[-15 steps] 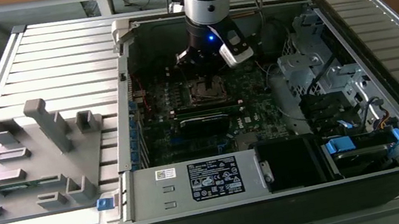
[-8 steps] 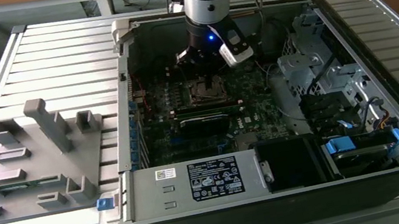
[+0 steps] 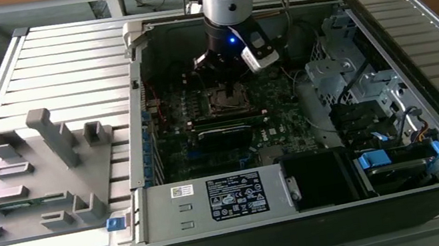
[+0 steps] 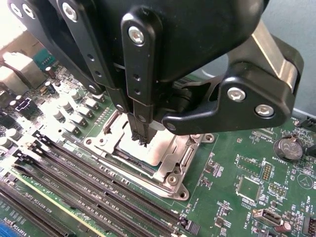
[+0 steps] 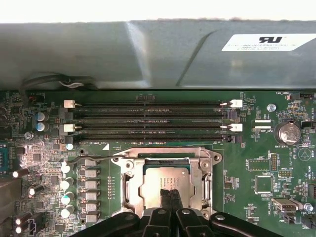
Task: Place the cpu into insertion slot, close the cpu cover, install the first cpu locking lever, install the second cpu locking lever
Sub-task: 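Install the first cpu locking lever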
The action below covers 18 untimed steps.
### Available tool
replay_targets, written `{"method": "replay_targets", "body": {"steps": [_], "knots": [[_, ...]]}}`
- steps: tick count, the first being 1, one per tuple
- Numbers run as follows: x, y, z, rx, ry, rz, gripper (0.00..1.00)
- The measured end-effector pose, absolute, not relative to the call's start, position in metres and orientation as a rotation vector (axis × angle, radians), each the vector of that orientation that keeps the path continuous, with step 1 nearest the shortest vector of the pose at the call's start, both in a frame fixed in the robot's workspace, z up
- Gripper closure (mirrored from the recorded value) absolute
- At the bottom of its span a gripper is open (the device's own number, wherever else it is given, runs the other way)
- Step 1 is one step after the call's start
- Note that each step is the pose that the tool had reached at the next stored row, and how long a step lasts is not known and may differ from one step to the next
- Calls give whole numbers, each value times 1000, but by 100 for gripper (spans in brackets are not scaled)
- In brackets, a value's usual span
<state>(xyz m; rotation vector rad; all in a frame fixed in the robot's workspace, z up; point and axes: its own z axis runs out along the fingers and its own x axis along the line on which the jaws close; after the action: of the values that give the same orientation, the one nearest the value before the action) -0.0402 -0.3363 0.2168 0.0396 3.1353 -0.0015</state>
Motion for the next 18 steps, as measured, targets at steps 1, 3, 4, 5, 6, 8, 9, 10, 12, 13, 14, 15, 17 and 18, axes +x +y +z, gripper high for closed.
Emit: {"method": "replay_targets", "body": {"steps": [1,3,4,5,6,8,9,10,12,13,14,15,17,18], "knots": [[-40,-336,217,40,3135,-1,89],[-40,-336,217,40,3135,-1,89],[-40,-336,217,40,3135,-2,89],[-40,-336,217,40,3135,-2,89],[-40,-336,218,40,3135,-2,89],[-40,-336,218,40,3135,-2,89],[-40,-336,218,40,3135,-2,89],[-40,-336,218,40,3135,-2,89],[-40,-336,218,40,3135,-2,89],[-40,-336,218,40,3135,-2,89],[-40,-336,219,40,3136,-2,89],[-40,-336,219,40,3135,-2,89],[-40,-336,219,40,3135,-2,89],[-40,-336,220,40,3135,-2,89]]}}
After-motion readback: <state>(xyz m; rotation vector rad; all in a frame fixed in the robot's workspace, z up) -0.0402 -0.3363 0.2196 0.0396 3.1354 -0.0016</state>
